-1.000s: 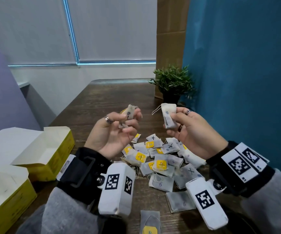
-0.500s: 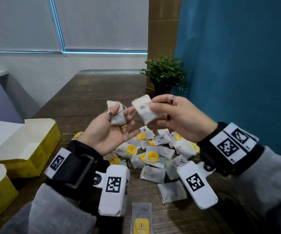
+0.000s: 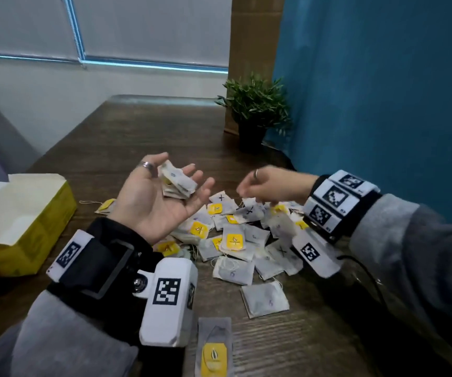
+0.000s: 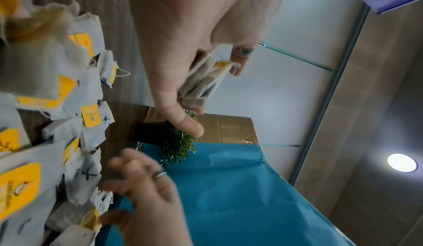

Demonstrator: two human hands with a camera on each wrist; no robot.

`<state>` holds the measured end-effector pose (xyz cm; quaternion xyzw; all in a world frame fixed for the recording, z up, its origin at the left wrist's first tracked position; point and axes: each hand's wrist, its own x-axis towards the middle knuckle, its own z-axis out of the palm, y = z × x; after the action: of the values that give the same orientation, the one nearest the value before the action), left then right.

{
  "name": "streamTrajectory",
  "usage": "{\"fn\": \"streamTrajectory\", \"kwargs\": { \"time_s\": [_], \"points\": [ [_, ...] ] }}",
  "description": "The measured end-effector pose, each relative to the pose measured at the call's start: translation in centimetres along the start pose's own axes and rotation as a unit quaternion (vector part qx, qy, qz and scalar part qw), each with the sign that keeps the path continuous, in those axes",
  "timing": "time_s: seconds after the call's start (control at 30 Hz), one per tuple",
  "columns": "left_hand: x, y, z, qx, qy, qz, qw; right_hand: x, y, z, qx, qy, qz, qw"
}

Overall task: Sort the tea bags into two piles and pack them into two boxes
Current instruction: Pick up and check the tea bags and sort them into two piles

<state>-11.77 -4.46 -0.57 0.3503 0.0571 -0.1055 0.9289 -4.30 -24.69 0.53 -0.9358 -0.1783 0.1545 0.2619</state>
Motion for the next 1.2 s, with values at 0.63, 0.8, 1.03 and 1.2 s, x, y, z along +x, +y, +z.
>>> {"fn": "streamTrajectory", "kwargs": {
  "time_s": [0.63,0.8,1.03,1.2],
  "points": [
    [-0.9,-1.4,1.0,0.153,-0.032,-0.020,0.988,-2.5,-4.1,0.4,0.336,0.068,-0.145,0.928],
    [-0.8,-2.0,1.1,0.131,-0.077,0.006,0.988,-3.5,-5.1,1.0,0.276,-0.010,-0.173,0.946],
    [-0.5,-1.6,0.7,0.094,-0.021,0.015,0.995,-3.4,0.7,-2.1,0.020,0.046,-0.066,0.997],
    [-0.6,-1.2,0.7,0.054,0.005,0.029,0.998,-4.1,4.1,-0.6,-0.221,-0.059,0.002,0.973]
  ]
}}
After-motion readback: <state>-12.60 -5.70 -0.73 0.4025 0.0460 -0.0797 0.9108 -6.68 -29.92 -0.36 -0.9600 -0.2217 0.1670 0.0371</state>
